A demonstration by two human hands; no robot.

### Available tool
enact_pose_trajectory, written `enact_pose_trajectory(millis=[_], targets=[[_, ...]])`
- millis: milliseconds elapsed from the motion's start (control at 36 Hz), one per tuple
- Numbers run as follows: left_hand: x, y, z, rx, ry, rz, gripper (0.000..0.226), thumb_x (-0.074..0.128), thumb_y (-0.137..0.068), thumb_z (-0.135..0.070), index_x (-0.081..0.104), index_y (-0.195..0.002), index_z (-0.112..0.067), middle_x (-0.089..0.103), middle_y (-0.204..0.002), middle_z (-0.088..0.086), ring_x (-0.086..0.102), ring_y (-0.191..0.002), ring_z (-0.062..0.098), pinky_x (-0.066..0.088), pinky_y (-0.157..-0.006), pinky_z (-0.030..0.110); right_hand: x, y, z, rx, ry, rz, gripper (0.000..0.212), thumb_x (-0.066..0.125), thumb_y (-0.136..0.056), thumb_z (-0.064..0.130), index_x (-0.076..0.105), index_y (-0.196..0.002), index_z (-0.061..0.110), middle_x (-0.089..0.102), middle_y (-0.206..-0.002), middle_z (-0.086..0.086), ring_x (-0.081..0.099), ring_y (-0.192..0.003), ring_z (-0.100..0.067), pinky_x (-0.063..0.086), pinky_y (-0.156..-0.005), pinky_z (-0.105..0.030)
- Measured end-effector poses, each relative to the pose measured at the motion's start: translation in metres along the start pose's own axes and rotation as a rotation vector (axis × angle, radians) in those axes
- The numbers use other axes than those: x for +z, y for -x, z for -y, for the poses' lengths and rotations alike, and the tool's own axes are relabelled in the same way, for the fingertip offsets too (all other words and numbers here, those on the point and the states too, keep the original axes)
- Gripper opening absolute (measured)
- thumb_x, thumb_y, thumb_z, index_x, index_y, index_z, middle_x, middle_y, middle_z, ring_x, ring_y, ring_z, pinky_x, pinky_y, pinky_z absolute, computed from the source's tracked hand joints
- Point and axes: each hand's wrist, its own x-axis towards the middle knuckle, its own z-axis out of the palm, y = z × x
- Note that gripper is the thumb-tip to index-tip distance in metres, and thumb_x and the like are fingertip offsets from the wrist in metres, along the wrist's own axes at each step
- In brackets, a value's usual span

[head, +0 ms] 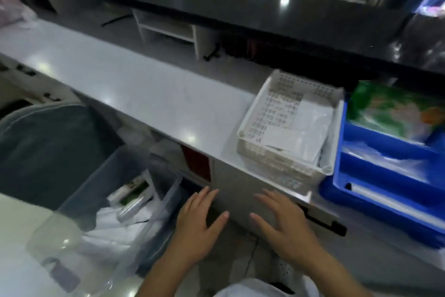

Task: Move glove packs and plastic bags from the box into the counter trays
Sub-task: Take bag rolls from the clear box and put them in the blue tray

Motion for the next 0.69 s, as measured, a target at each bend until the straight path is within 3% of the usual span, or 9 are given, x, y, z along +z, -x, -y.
enact_pose_trajectory(millis=[111, 333, 417, 528, 639, 694], targets=[[-0.029, 0.037, 0.056, -0.116, 0.033, -0.067, 0.061, 0.049, -0.091, -0.059, 0.034, -0.147, -0.039, 0.026, -0.159, -0.012, 0.021, -0.147, 0.011, 0.022, -0.119, 0.041, 0.039, -0.012, 0.053, -0.079, 0.03, 0.144, 0.057, 0.044, -0.091, 0.064, 0.041, -0.143, 0.041, 0.031, -0.156, 0.017, 0.018, -0.147, -0.006, 0.018, -0.12, -0.04], [-0.055, 0.095, 0.141, -0.39, 0.215, -0.194, 0.064, 0.05, -0.09, -0.059, 0.037, -0.148, -0.033, 0.031, -0.157, -0.011, 0.026, -0.144, 0.012, 0.025, -0.119, 0.038, 0.088, -0.031, 0.128, -0.263, 0.143, 0.311, 0.057, 0.047, -0.089, 0.065, 0.047, -0.14, 0.039, 0.042, -0.15, 0.014, 0.035, -0.139, -0.006, 0.031, -0.114, -0.039], [-0.058, 0.1, 0.16, -0.429, 0.265, -0.226, 0.056, 0.055, -0.09, -0.052, 0.044, -0.141, -0.032, 0.044, -0.147, -0.01, 0.038, -0.137, 0.014, 0.033, -0.113, 0.038, 0.103, -0.047, 0.141, -0.294, 0.184, 0.376, 0.054, 0.048, -0.091, 0.062, 0.048, -0.139, 0.038, 0.044, -0.149, 0.012, 0.038, -0.136, -0.006, 0.033, -0.112, -0.04], [-0.064, 0.106, 0.18, -0.498, 0.311, -0.274, 0.048, 0.06, -0.09, -0.045, 0.048, -0.136, -0.036, 0.046, -0.133, -0.023, 0.043, -0.126, 0.005, 0.035, -0.105, 0.024, 0.125, -0.08, 0.158, -0.323, 0.222, 0.455, 0.054, 0.05, -0.091, 0.058, 0.049, -0.14, 0.034, 0.045, -0.149, 0.01, 0.04, -0.136, -0.009, 0.032, -0.113, -0.037], [-0.076, 0.105, 0.203, -0.584, 0.355, -0.298, 0.036, 0.06, -0.09, -0.046, 0.042, -0.116, -0.065, 0.047, -0.12, -0.035, 0.046, -0.111, -0.007, 0.033, -0.085, 0.003, 0.154, -0.128, 0.18, -0.411, 0.23, 0.513, 0.052, 0.055, -0.092, 0.052, 0.053, -0.138, 0.029, 0.054, -0.142, 0.008, 0.048, -0.129, -0.01, 0.039, -0.108, -0.036], [-0.082, 0.101, 0.217, -0.655, 0.344, -0.281, 0.042, 0.058, -0.092, -0.049, 0.043, -0.131, -0.052, 0.048, -0.133, -0.025, 0.044, -0.118, -0.002, 0.032, -0.089, 0.006, 0.165, -0.155, 0.189, -0.436, 0.259, 0.548, 0.052, 0.055, -0.091, 0.052, 0.054, -0.137, 0.027, 0.055, -0.14, 0.007, 0.05, -0.127, -0.012, 0.04, -0.106, -0.039]])
